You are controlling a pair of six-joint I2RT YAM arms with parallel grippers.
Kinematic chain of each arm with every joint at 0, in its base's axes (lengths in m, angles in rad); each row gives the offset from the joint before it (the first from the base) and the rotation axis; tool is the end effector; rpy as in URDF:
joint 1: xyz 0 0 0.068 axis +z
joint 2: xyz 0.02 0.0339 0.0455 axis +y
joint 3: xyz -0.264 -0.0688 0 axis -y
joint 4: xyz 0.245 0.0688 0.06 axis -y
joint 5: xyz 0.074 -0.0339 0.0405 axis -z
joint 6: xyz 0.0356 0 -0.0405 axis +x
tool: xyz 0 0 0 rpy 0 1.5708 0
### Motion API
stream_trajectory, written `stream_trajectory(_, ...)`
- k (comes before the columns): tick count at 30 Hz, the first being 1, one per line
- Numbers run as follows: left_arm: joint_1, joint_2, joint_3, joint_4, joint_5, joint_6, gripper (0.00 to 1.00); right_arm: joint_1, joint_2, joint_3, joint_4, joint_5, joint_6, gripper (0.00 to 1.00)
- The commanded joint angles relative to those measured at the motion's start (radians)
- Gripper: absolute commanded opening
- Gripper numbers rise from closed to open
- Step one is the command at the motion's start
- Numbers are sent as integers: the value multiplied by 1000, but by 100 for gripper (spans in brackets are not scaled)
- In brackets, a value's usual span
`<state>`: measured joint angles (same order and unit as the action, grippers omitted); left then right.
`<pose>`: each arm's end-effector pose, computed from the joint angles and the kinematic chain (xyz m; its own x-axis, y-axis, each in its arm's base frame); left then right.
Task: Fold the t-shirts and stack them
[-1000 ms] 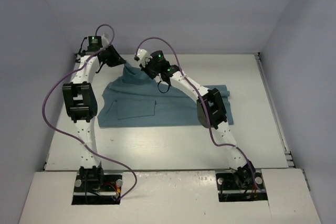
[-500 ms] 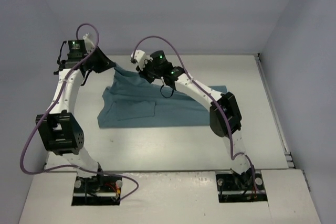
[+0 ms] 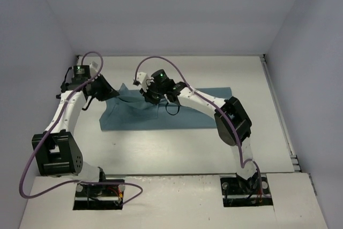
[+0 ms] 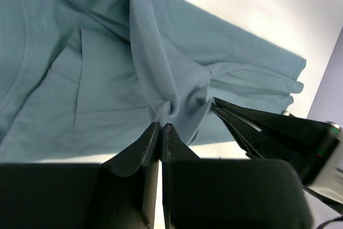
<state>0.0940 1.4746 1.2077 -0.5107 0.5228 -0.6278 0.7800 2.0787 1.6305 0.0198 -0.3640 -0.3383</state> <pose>0.3218 0.0125 0.2960 -0.7256 -0.5796 -0.3710 -0.1894 0.6865 -0.7021 0.3414 0.3556 0.2475 0.0159 -0.4205 -0.9072 -0.9351 0.3149 -0.1624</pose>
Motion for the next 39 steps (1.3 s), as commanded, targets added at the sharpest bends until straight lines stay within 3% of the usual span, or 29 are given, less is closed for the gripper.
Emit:
stream_trajectory(1,7,-117,-8,-34,-18,47,0,27,-117,-29,42,-36,40,0)
stream_trajectory(12,29,-251,-227,-113,-36,33,0,51,-132,-112,42,-56,78,1)
stream_trajectory(29,26,-284,-431,-4,19,-103,0,47,-169,-188,31,-82,100,3)
stream_trajectory(39,29,-195,-317,9,-31,-106,0,-19,-132,-121,24,-107,147,3)
